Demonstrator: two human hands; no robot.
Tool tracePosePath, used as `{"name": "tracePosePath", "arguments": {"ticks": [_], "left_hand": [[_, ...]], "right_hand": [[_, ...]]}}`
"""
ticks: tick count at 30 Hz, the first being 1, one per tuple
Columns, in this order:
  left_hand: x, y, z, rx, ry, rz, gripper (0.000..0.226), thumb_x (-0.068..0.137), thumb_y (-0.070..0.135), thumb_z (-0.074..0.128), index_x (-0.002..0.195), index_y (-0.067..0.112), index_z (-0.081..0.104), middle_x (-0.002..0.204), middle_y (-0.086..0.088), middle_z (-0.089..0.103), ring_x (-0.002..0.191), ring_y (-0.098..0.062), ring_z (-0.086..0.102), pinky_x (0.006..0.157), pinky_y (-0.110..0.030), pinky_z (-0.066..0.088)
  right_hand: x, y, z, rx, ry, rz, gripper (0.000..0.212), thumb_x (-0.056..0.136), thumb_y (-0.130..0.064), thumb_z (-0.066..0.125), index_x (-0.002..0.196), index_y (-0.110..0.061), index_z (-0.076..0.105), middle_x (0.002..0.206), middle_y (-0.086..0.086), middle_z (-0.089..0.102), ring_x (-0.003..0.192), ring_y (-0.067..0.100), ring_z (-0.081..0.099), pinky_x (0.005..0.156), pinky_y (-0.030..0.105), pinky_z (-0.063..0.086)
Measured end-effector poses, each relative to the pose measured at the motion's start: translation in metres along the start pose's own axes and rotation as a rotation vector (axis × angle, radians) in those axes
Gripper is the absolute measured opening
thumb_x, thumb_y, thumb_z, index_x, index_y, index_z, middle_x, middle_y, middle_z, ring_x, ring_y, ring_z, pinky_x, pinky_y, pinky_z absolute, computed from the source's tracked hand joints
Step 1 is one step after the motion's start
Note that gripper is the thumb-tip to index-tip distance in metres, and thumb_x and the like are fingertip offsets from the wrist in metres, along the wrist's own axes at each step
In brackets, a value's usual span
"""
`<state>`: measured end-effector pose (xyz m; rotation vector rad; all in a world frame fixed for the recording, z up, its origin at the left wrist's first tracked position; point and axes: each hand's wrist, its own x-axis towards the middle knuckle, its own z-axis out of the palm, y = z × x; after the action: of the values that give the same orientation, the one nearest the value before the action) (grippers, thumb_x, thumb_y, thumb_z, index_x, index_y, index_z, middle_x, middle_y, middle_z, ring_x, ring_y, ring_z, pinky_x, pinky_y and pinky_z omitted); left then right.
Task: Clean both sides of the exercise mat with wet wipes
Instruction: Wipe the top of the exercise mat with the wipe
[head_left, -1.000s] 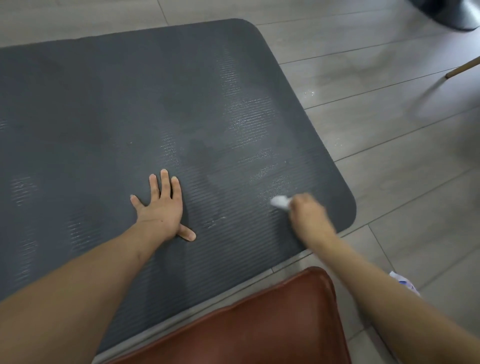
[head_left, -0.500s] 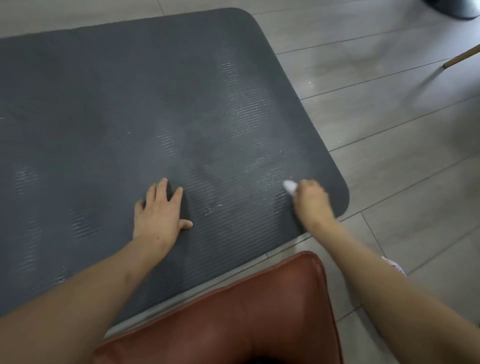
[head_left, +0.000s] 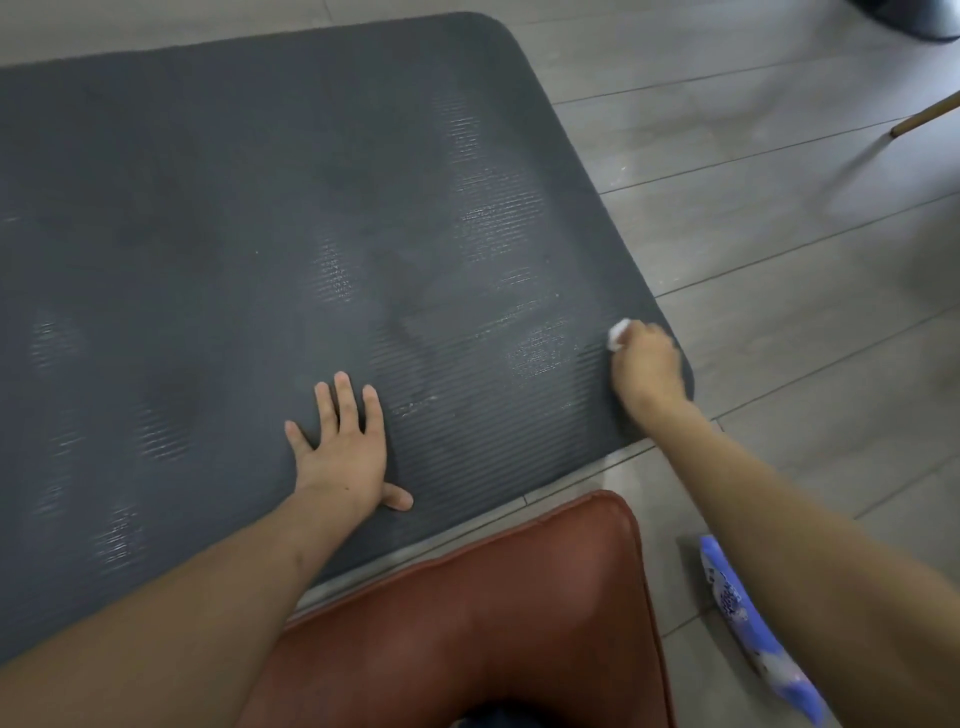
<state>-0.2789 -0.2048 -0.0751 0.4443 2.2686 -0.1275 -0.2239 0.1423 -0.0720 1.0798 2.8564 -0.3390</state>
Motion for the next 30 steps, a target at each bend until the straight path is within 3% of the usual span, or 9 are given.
{"name": "tracePosePath", "arguments": {"ticks": [4, 7, 9, 11, 15, 18, 25, 27, 30], "left_hand": [[0.002, 0.003, -0.002, -0.004, -0.031, -0.017, 0.154, 0.072, 0.066, 0.082, 0.152, 0.009, -0.037, 0.148, -0.022, -0.055, 0.144, -0.044, -0.043, 0.118, -0.076, 0.001], [0.002, 0.003, -0.002, -0.010, -0.045, -0.031, 0.155, 0.072, 0.065, 0.083, 0.151, 0.009, -0.038, 0.146, -0.022, -0.057, 0.143, -0.044, -0.043, 0.118, -0.076, 0.000], [0.003, 0.003, -0.001, -0.009, -0.037, -0.034, 0.154, 0.072, 0.064, 0.083, 0.151, 0.009, -0.039, 0.146, -0.021, -0.058, 0.143, -0.043, -0.044, 0.119, -0.076, 0.000], [0.003, 0.004, -0.002, -0.002, -0.037, -0.027, 0.154, 0.073, 0.065, 0.082, 0.151, 0.009, -0.039, 0.146, -0.021, -0.057, 0.143, -0.043, -0.044, 0.119, -0.075, 0.000], [0.004, 0.004, -0.002, 0.007, -0.038, -0.028, 0.155, 0.071, 0.068, 0.081, 0.152, 0.009, -0.037, 0.148, -0.022, -0.055, 0.144, -0.043, -0.042, 0.118, -0.075, 0.001], [0.005, 0.004, -0.002, 0.015, -0.039, -0.032, 0.155, 0.070, 0.069, 0.081, 0.152, 0.009, -0.037, 0.149, -0.022, -0.055, 0.145, -0.043, -0.042, 0.118, -0.076, 0.002], [0.002, 0.004, -0.004, 0.003, -0.047, -0.039, 0.156, 0.070, 0.069, 0.082, 0.153, 0.011, -0.036, 0.149, -0.020, -0.055, 0.145, -0.042, -0.042, 0.119, -0.076, 0.003], [0.002, 0.005, -0.004, 0.008, -0.048, -0.035, 0.155, 0.070, 0.069, 0.082, 0.153, 0.011, -0.036, 0.149, -0.020, -0.055, 0.145, -0.042, -0.042, 0.118, -0.076, 0.004], [0.002, 0.006, -0.005, 0.003, -0.053, -0.033, 0.155, 0.070, 0.069, 0.082, 0.153, 0.010, -0.036, 0.148, -0.021, -0.056, 0.144, -0.043, -0.043, 0.118, -0.076, 0.004]], "right_hand": [[-0.022, -0.028, 0.008, 0.077, 0.017, 0.014, 0.024, 0.088, -0.002, 0.047, 0.101, -0.011, 0.065, 0.108, 0.015, 0.062, 0.095, 0.033, 0.060, 0.084, 0.037, 0.046], [-0.082, -0.078, 0.032, 0.140, -0.195, -0.437, 0.025, 0.080, 0.006, 0.056, 0.095, -0.010, 0.066, 0.101, 0.014, 0.064, 0.085, 0.033, 0.060, 0.075, 0.038, 0.049], [-0.087, -0.068, 0.038, 0.110, -0.187, -0.659, 0.019, 0.073, 0.008, 0.062, 0.087, -0.005, 0.061, 0.086, 0.016, 0.058, 0.069, 0.036, 0.058, 0.057, 0.040, 0.049], [-0.045, -0.035, 0.029, 0.061, -0.048, -0.552, 0.013, 0.079, 0.002, 0.060, 0.091, -0.002, 0.060, 0.087, 0.017, 0.055, 0.071, 0.038, 0.056, 0.058, 0.041, 0.047], [0.026, 0.044, -0.001, 0.037, 0.077, 0.069, 0.022, 0.091, -0.007, 0.049, 0.108, -0.004, 0.062, 0.108, 0.019, 0.057, 0.094, 0.041, 0.058, 0.076, 0.036, 0.042], [0.004, 0.022, 0.005, 0.086, 0.113, 0.133, 0.021, 0.089, -0.008, 0.052, 0.105, -0.005, 0.065, 0.106, 0.018, 0.060, 0.093, 0.040, 0.060, 0.076, 0.037, 0.046], [-0.105, -0.061, 0.035, 0.141, -0.339, -0.716, 0.015, 0.080, -0.004, 0.060, 0.091, -0.011, 0.067, 0.092, 0.013, 0.063, 0.078, 0.038, 0.063, 0.067, 0.042, 0.054], [-0.063, -0.028, 0.025, 0.069, -0.257, -0.573, 0.005, 0.088, -0.010, 0.059, 0.091, -0.014, 0.060, 0.094, 0.009, 0.057, 0.084, 0.037, 0.061, 0.073, 0.041, 0.051], [0.000, 0.049, -0.007, -0.021, -0.032, -0.091, 0.013, 0.098, -0.024, 0.053, 0.093, -0.014, 0.058, 0.095, 0.011, 0.056, 0.090, 0.037, 0.059, 0.073, 0.033, 0.040]]}}
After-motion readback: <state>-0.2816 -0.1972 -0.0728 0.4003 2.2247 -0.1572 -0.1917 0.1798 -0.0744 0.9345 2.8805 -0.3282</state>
